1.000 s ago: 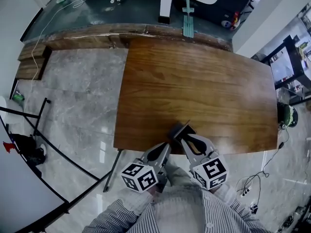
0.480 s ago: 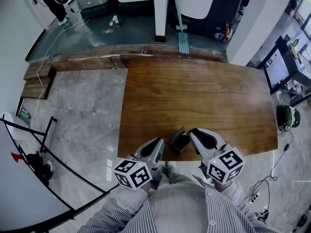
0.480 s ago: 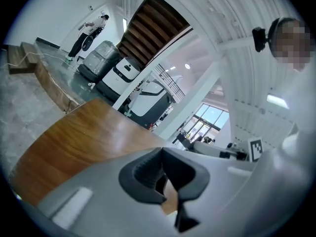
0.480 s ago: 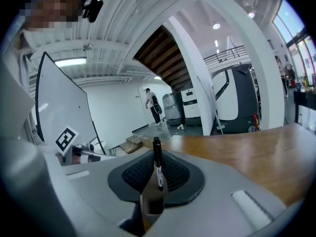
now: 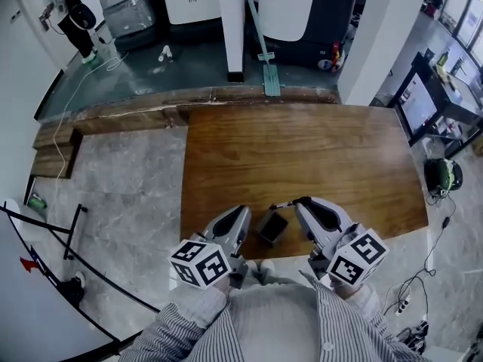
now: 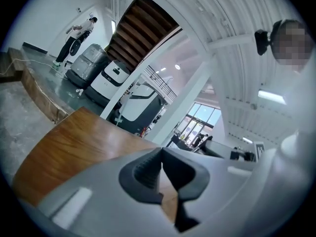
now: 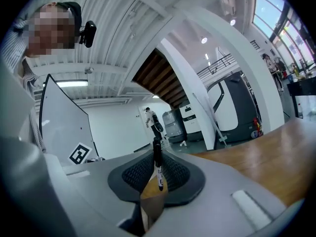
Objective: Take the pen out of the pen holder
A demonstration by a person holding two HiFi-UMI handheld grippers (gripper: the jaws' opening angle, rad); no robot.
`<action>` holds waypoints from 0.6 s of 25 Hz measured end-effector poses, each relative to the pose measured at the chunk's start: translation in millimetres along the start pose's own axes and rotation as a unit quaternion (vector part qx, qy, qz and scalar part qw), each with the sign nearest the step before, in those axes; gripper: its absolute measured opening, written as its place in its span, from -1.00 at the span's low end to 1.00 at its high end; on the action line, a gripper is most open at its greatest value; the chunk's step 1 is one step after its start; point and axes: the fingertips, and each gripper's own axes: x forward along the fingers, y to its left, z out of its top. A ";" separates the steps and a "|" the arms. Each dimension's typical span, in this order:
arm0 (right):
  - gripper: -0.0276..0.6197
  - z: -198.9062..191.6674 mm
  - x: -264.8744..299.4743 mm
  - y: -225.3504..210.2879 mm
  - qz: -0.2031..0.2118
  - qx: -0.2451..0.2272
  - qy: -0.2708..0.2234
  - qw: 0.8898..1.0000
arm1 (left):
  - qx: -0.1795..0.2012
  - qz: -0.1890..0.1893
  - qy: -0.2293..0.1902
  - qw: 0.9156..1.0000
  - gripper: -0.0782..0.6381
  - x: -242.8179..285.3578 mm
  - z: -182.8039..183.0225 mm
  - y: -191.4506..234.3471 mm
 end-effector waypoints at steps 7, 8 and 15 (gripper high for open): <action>-0.78 16.0 -10.8 -3.0 -0.017 0.018 -0.053 0.998 | 0.012 -0.017 -0.012 1.000 -0.76 12.3 6.4 -17.5; -0.78 16.4 -10.5 -2.3 -0.016 0.018 -0.054 0.998 | 0.014 -0.018 -0.014 1.000 -0.76 12.7 8.4 -18.1; -0.78 15.9 -7.6 -2.5 -0.004 0.020 -0.055 0.998 | 0.021 -0.014 -0.013 1.000 -0.76 14.2 12.3 -17.4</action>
